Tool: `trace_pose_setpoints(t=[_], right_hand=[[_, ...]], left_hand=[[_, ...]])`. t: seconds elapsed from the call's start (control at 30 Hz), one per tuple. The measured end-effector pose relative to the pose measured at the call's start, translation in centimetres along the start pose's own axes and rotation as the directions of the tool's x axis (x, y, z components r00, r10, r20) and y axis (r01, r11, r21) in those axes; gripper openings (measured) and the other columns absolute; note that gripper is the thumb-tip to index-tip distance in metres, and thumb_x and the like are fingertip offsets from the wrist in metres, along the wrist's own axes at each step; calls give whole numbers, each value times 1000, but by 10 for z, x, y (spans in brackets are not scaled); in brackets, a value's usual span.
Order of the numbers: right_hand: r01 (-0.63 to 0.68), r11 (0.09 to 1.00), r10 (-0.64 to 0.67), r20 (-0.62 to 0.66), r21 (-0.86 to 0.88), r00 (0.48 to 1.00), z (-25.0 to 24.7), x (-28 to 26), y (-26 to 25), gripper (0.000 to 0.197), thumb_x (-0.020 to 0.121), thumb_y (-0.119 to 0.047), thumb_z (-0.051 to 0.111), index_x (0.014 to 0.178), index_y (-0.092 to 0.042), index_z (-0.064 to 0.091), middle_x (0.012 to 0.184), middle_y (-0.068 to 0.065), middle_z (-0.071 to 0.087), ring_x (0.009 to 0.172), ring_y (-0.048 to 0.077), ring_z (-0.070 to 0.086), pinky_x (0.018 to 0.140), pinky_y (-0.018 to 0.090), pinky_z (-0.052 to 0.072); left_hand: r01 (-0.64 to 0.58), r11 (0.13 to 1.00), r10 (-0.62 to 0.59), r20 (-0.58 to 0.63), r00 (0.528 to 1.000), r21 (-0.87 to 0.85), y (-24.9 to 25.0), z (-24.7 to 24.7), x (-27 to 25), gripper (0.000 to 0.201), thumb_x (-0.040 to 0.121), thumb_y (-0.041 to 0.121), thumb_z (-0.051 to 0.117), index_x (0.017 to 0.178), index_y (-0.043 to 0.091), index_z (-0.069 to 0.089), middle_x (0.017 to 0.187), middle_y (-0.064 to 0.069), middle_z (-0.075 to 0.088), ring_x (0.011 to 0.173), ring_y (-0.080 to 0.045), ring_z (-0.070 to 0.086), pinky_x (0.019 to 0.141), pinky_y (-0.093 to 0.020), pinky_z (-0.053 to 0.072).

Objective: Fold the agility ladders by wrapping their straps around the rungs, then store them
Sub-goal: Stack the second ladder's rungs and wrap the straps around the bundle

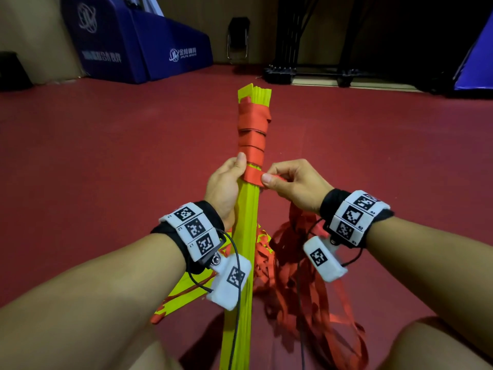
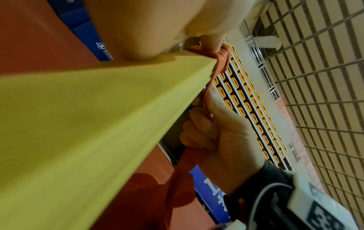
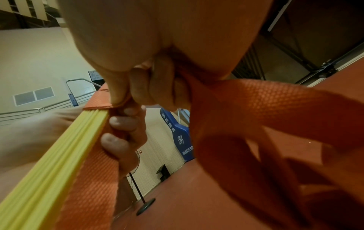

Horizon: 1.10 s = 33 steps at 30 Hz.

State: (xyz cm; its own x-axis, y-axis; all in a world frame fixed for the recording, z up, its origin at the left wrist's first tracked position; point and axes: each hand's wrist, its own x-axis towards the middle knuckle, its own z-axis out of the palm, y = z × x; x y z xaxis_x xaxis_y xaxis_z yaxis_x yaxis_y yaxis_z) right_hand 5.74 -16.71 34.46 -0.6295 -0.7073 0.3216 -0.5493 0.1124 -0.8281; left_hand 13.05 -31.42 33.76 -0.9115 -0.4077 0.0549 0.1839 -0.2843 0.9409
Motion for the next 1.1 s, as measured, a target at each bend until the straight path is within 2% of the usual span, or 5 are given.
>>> trace_pose_setpoints(t=[0.17,0.37,0.8,0.97,1.1], right_hand=[[57,998,-57,-13,-9,998,2,0,-6,29,100,-15,57,81,6,67,45,-14,45,44,1,29,47,16,24],[73,996,-77,-75,-58,994,-3,-1,-7,26,98,-13,62,78,3,68,55,-11,47,49,2,33,51,16,28],[-24,988,26,-10,150,1000,4,0,-9,13,100,-17,55,89,-17,61,48,-11,51,44,7,33,46,23,28],[-73,969,51,101,234,994,11,-3,-17,21,105,-12,42,90,-19,55,51,-16,51,43,2,31,43,19,25],[-109,955,74,136,276,988,14,-5,-21,17,105,-9,40,93,-15,50,58,-17,47,45,4,37,43,16,33]], left_hand=[[79,997,-81,106,991,18,5,3,-6,48,86,59,64,96,14,53,67,-6,54,54,-20,53,46,-25,44],[8,994,-23,142,990,105,-3,3,-7,43,82,18,80,108,11,45,75,-4,52,57,-15,51,44,-24,43],[-73,986,56,114,992,150,-6,0,-2,116,17,75,89,108,23,40,70,6,59,54,-9,55,48,-28,46],[-65,990,46,153,987,123,-5,2,-8,108,23,76,88,102,32,31,74,11,62,59,-7,57,47,-24,48],[-43,992,28,122,992,120,-8,0,-9,83,62,53,85,117,20,33,95,0,60,76,-8,65,63,-30,56]])
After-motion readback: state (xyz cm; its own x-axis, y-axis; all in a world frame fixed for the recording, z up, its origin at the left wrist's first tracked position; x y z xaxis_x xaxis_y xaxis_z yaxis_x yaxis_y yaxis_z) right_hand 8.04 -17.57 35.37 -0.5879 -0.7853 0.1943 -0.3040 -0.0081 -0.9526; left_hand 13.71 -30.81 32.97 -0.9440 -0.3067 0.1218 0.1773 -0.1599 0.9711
